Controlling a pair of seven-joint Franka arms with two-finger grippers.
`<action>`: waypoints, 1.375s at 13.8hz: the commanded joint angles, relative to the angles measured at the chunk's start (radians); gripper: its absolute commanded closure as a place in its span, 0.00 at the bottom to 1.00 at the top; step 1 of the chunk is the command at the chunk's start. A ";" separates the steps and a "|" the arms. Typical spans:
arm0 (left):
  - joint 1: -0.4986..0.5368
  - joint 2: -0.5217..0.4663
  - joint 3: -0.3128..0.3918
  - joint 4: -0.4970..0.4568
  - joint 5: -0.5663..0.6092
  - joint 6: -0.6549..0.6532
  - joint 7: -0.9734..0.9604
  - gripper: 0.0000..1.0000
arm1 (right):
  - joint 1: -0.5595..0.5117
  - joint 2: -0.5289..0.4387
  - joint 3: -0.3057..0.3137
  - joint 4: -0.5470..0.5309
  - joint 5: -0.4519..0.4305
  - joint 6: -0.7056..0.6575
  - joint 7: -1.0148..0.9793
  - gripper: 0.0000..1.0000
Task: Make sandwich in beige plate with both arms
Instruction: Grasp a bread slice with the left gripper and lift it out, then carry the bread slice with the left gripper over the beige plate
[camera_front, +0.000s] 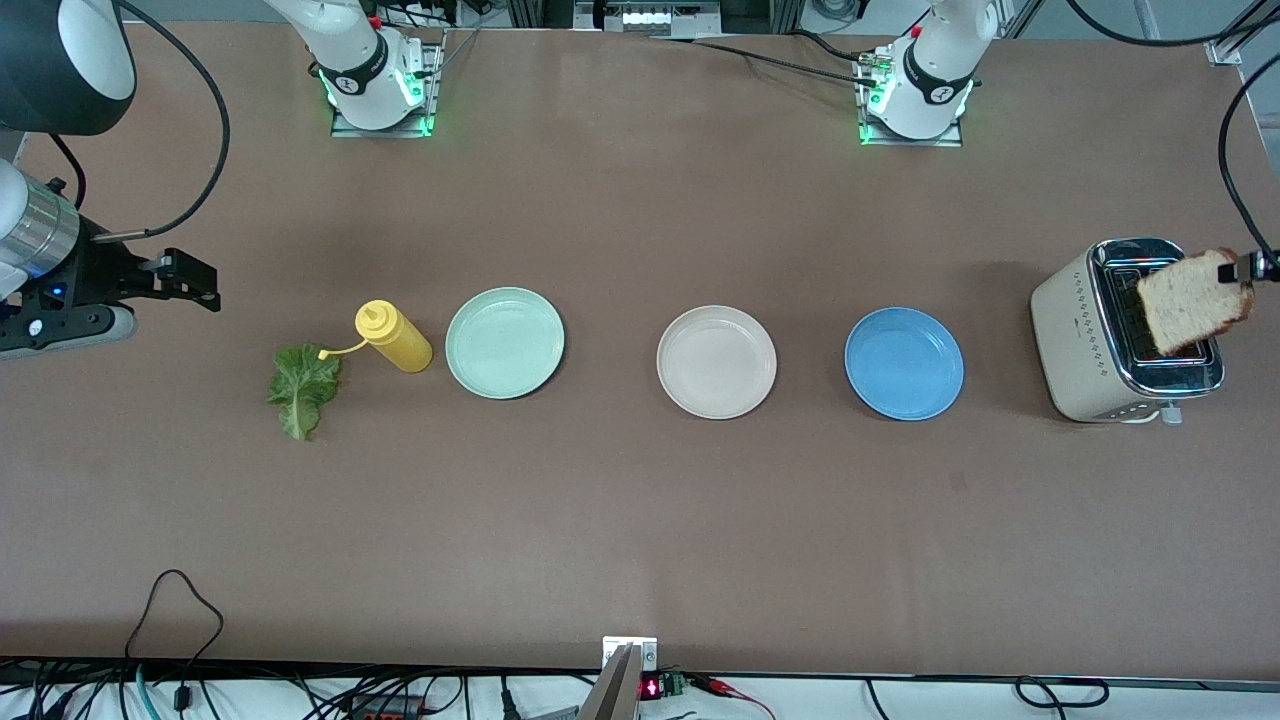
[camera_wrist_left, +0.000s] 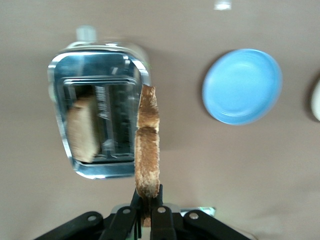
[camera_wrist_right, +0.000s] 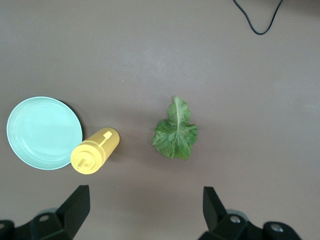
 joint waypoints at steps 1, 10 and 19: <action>0.002 -0.010 -0.089 0.002 -0.119 -0.070 -0.018 0.99 | -0.005 -0.018 0.003 -0.014 0.005 0.005 -0.004 0.00; -0.292 0.125 -0.261 -0.208 -0.304 0.325 -0.346 0.99 | -0.005 -0.015 0.002 -0.014 0.009 0.006 -0.004 0.00; -0.478 0.328 -0.261 -0.219 -0.463 0.695 -0.431 0.99 | -0.006 -0.013 0.002 -0.014 0.012 0.008 -0.001 0.00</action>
